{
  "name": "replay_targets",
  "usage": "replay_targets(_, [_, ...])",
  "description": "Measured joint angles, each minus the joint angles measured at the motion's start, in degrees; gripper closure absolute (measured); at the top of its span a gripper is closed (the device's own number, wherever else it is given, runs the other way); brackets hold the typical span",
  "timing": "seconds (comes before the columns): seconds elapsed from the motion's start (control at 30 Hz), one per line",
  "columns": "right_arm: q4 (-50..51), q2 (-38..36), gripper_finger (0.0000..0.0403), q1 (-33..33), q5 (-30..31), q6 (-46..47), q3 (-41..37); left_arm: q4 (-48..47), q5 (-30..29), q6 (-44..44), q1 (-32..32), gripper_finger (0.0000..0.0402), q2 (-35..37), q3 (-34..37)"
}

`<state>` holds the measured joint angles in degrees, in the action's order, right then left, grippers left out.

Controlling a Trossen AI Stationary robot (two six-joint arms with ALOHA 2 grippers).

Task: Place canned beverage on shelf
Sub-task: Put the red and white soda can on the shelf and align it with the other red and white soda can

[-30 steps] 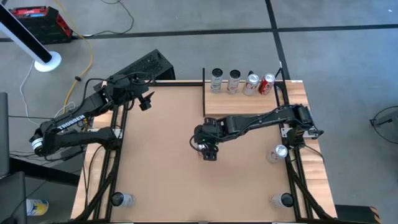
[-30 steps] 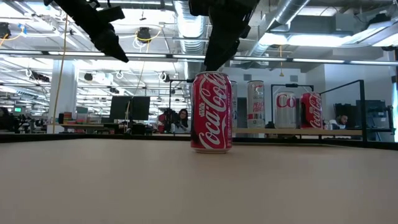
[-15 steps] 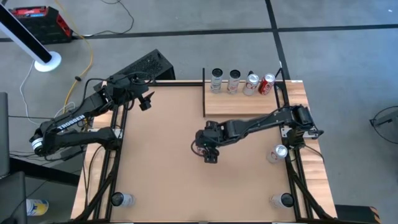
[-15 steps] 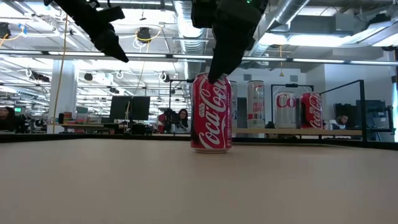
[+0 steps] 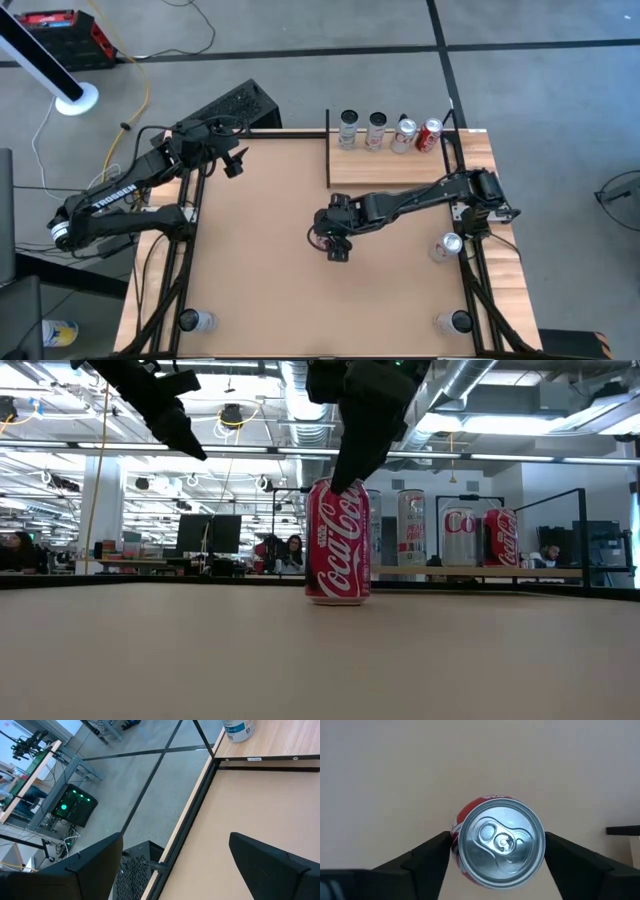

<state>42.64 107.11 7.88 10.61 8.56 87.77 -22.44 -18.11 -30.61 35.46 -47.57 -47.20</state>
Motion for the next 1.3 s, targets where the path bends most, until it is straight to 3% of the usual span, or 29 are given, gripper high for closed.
replay_targets(0.2, [1.16, -1.23, 0.0123, 0.61, -0.06, -3.52, -0.03, -0.08, -0.02, 0.0, 0.0, 0.0051, -0.01, 0.0])
replay_targets(0.47, [10.91, -10.42, 0.0129, 0.55, 0.09, -4.52, -0.09, -0.13, -0.02, 0.0, 0.0, 0.0051, -0.02, 0.0])
replay_targets(0.7, [20.94, -20.85, 0.013, -3.62, 0.22, -4.77, -1.75, -0.37, -0.02, 0.22, 0.0, 0.0051, -0.02, 0.0])
replay_targets(1.07, [22.5, -41.87, 0.0131, -22.38, 0.22, -10.47, -20.38, -0.35, 0.97, 0.24, -0.02, 0.0051, -0.18, 0.0])
replay_targets(1.3, [20.85, -46.51, 0.0126, -38.59, -0.26, -17.18, -25.42, -0.35, 1.0, 0.22, 0.15, 0.0051, -1.87, 0.0])
